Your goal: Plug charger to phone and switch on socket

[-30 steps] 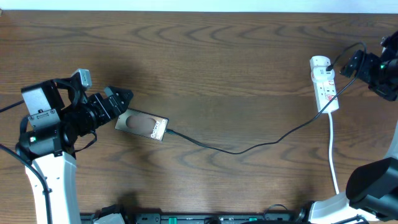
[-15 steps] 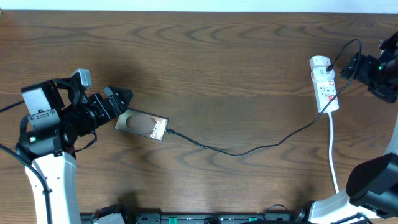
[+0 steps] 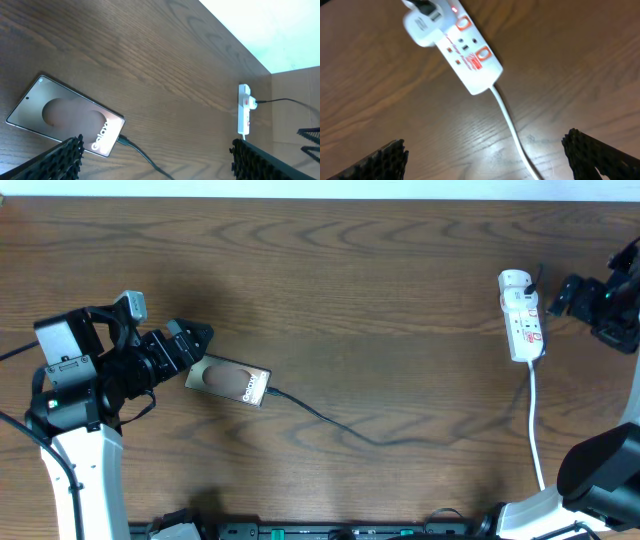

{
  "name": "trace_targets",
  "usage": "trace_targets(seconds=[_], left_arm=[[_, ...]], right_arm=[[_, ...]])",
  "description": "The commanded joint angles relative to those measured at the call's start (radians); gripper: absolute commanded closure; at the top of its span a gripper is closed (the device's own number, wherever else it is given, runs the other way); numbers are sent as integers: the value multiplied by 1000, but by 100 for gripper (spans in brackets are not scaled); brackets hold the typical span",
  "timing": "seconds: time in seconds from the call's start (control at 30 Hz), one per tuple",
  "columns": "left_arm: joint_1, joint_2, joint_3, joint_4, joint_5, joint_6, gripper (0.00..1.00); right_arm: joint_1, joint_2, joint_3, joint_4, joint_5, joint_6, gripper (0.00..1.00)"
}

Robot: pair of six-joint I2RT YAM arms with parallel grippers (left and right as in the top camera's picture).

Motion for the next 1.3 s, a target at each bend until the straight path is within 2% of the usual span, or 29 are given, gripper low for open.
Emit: trace_targets(seconds=[0.0,0.53,0.87,0.97,1.17,1.27], left_arm=[[-2,-3,-2,-2,-6,19,7],[-2,-3,-2,-2,-6,19,7],[-2,-3,-2,-2,-6,20,7],[-2,-3,-2,-2,-6,20,7],[-2,-3,-2,-2,-6,20,7],[-2,-3,-2,-2,-6,20,7]], right_arm=[[4,6,-23,0,53,29,1],[4,6,-19,92,3,46,1],[4,6,60,107,-4,58,1],[4,6,80,116,-60,50,1],[4,5,90,142,-306,0,1],[4,5,90,140,-334,2,1]])
